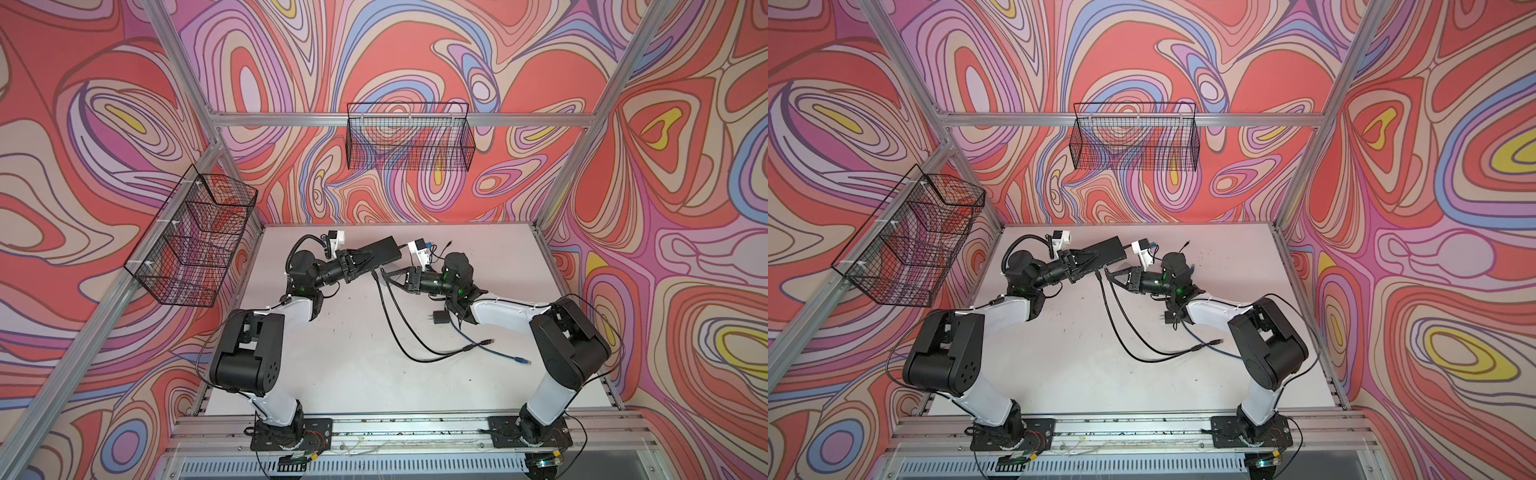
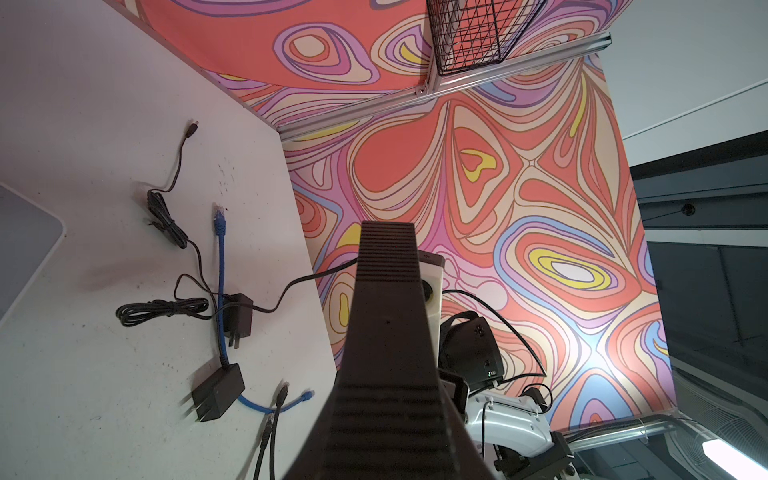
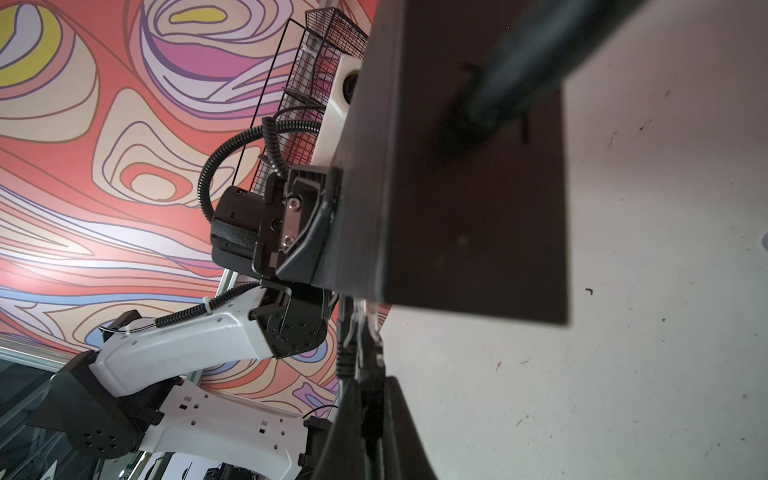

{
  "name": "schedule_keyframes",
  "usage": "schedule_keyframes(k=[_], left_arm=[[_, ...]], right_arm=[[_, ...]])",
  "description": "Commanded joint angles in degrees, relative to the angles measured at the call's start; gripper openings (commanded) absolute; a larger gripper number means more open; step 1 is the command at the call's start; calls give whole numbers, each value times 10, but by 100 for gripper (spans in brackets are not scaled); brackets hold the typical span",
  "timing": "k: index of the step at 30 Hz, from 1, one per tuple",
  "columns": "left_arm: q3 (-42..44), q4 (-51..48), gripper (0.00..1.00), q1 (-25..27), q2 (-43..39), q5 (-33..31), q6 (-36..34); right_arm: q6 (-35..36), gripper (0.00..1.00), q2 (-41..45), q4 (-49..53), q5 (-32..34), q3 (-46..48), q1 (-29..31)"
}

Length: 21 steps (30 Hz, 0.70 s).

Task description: Insert the plug into the switch port

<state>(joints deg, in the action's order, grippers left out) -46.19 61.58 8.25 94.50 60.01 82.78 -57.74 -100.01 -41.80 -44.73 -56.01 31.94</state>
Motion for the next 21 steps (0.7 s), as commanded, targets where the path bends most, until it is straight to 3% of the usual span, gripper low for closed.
schedule_keyframes(k=[1,13,21], left_arm=[[3,58,5,8,1,25,7],[20,81,5,8,5,38,14],[25,162,4,3,32,44,69]], right_arm=[[0,0,-8,-16,10,-25,-1],[12,0,17,7,18,-29,-13],[4,0,34,-7,13,-9,-28]])
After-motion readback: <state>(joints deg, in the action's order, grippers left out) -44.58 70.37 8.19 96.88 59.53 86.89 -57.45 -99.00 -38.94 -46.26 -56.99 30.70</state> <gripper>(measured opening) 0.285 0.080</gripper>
